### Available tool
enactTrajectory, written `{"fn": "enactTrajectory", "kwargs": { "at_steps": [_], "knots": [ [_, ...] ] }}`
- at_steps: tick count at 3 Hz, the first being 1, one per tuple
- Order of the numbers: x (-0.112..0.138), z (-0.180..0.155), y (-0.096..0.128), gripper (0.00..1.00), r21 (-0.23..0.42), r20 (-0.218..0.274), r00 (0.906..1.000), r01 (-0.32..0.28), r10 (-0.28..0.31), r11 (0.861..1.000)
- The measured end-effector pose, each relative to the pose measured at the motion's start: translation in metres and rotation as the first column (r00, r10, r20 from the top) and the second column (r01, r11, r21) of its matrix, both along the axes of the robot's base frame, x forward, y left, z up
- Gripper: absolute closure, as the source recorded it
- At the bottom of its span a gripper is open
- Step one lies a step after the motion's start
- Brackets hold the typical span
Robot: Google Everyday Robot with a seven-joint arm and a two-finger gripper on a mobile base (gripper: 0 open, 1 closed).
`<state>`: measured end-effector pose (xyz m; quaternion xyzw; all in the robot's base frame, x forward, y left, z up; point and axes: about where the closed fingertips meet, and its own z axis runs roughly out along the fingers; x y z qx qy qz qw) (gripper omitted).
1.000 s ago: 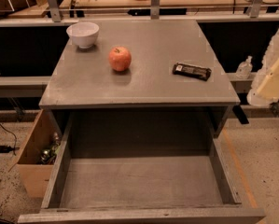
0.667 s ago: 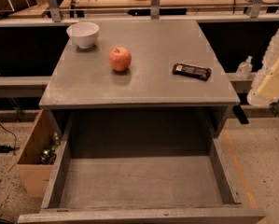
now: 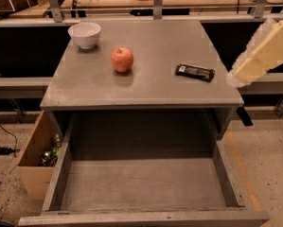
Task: Place apple into top drawer
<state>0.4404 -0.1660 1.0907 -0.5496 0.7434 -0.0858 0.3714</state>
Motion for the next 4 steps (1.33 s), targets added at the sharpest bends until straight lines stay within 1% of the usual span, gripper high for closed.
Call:
{"fn": "enactTrajectory", "kwargs": {
  "at_steps": [1,2,3,4],
  "knots": [
    [0.037,-0.016,-0.004,0.0,0.185,0.036,0.9984,0.037,-0.044,0.982],
    [0.075,-0.035,0.001,0.0,0.344,0.055,0.9959,0.049,-0.072,0.938],
    [0.099,-0.062,0.012,0.0,0.463,0.045,0.9958,0.05,-0.08,0.885],
    [0.116,-0.088,0.038,0.0,0.568,0.022,0.9976,0.041,-0.065,0.822]
  ]
}}
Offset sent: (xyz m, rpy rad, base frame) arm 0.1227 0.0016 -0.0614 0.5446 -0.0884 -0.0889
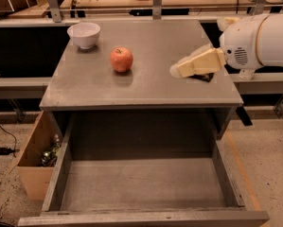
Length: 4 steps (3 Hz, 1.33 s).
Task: Place apple into top drawer
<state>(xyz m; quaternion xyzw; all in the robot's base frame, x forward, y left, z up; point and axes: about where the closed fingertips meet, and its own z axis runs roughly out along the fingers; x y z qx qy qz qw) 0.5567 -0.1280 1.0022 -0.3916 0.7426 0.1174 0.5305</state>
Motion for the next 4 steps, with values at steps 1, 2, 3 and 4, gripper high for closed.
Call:
{"fn": "enactTrajectory", "kwargs": {
  "at_steps": [1,2,3,4],
  "knots": [
    [0.0,0.0,0.0,0.0,-0.001,0.0,1.0,0.0,0.0,1.0],
    [0.01,-0.006,0.006,0.0,0.036,0.018,0.9998,0.004,-0.005,0.999],
    [0.048,-0.023,0.018,0.0,0.13,0.045,0.999,0.001,-0.007,0.991],
    [0.095,-0.039,0.026,0.0,0.19,0.044,0.999,-0.011,0.002,0.982]
  ]
}}
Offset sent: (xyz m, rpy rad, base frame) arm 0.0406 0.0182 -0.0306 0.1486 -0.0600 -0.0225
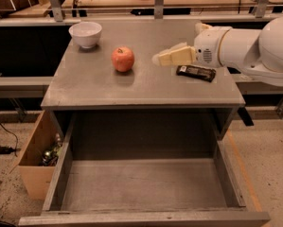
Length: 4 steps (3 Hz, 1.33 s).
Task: Place apple into top drawer
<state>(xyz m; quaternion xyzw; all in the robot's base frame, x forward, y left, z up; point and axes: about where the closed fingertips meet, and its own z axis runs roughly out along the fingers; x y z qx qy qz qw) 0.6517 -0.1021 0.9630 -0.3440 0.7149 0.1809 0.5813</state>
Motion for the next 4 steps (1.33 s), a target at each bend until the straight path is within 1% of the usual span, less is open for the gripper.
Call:
{"fn": "enactTrajectory", "kwargs": {
  "at_steps": [1,2,3,4],
  "knots": [
    [0.048,-0.016,0.023,0.0,-0.013,-0.015,0.9997,-0.021,0.02,1.0],
    [0.071,-0.027,0.045,0.0,-0.026,-0.026,0.9986,-0.048,0.047,0.999],
    [0.088,-0.037,0.069,0.0,-0.039,-0.037,0.9959,-0.084,0.083,0.996],
    [0.097,-0.058,0.103,0.0,-0.003,-0.059,0.9885,-0.14,0.139,0.99]
  ]
}}
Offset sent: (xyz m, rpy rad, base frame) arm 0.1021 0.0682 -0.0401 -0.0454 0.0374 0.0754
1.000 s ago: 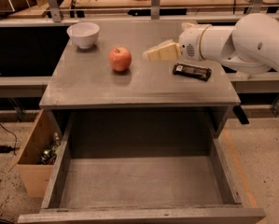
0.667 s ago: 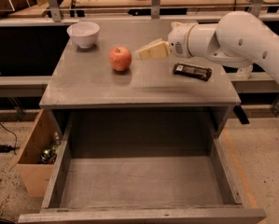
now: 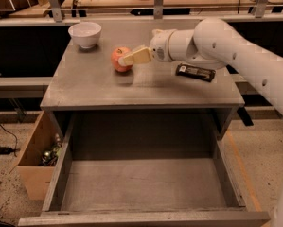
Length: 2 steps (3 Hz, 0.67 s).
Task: Place apple into top drawer
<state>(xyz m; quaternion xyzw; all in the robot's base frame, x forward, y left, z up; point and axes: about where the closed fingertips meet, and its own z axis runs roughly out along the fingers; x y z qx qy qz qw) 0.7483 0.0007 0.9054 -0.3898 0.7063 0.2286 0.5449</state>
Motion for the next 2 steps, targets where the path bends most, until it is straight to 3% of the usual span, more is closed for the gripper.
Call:
{"fn": "enactTrajectory", "kwargs": {
  "at_steps": [2],
  "knots": [
    [-0.018,-0.025,0.065,0.0,0.016,-0.026,0.9937,-0.108,0.109,0.994]
  ]
}}
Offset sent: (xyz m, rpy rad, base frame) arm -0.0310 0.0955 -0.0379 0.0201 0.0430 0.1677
